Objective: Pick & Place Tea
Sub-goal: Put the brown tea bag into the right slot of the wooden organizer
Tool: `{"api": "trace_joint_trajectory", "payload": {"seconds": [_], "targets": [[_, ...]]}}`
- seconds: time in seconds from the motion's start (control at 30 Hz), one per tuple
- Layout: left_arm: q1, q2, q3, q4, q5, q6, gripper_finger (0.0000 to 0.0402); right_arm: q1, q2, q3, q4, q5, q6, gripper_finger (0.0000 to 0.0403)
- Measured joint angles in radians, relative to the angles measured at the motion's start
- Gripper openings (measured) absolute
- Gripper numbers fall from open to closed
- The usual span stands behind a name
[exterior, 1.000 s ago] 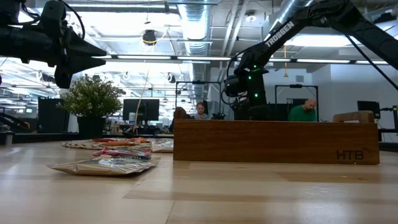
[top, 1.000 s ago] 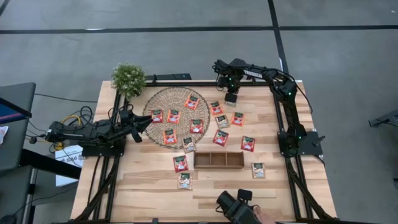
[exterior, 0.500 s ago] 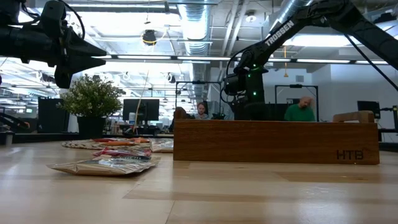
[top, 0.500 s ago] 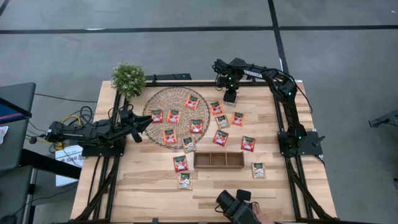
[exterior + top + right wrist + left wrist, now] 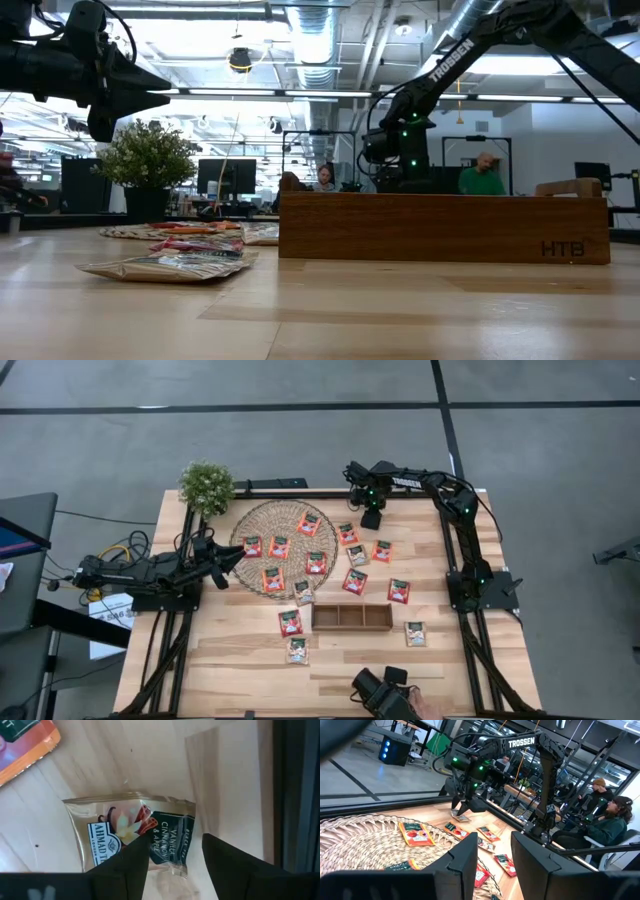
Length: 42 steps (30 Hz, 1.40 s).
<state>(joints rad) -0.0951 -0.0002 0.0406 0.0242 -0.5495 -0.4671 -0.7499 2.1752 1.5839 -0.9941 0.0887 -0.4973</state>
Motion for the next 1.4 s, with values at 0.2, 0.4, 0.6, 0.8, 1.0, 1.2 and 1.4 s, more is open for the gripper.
{"api": "trace_joint_trajectory", "payload": {"seconds": [0.2, 0.4, 0.6, 0.8, 1.0, 1.2, 1.4], "targets": [[0.000, 0.000, 0.000, 0.000, 0.000, 0.001, 0.0110, -0.006, -0.002, -0.014, 0.009, -0.007, 0.003, 0.0165], [0.000, 0.000, 0.000, 0.000, 0.000, 0.000, 0.0110, -0.009, 0.000, -0.015, 0.007, -0.022, 0.008, 0.0133], [0.000, 0.000, 0.000, 0.000, 0.000, 0.000, 0.0110, -0.003, 0.006, 0.010, -0.048, -0.013, 0.018, 0.0138], [0.000, 0.000, 0.000, 0.000, 0.000, 0.001, 0.0110, 0.004, 0.011, 0.099, -0.130, -0.006, 0.028, 0.0171], [0.000, 0.000, 0.000, 0.000, 0.000, -0.071, 0.0110, -0.004, 0.009, 0.132, -0.134, -0.007, 0.028, 0.0185], [0.000, 0.000, 0.000, 0.000, 0.000, -0.105, 0.0110, -0.032, 0.009, 0.114, -0.093, -0.034, -0.002, 0.0184], [0.000, 0.000, 0.000, 0.000, 0.000, -0.106, 0.0110, -0.049, 0.008, 0.058, -0.074, -0.073, -0.009, 0.0190]]}}
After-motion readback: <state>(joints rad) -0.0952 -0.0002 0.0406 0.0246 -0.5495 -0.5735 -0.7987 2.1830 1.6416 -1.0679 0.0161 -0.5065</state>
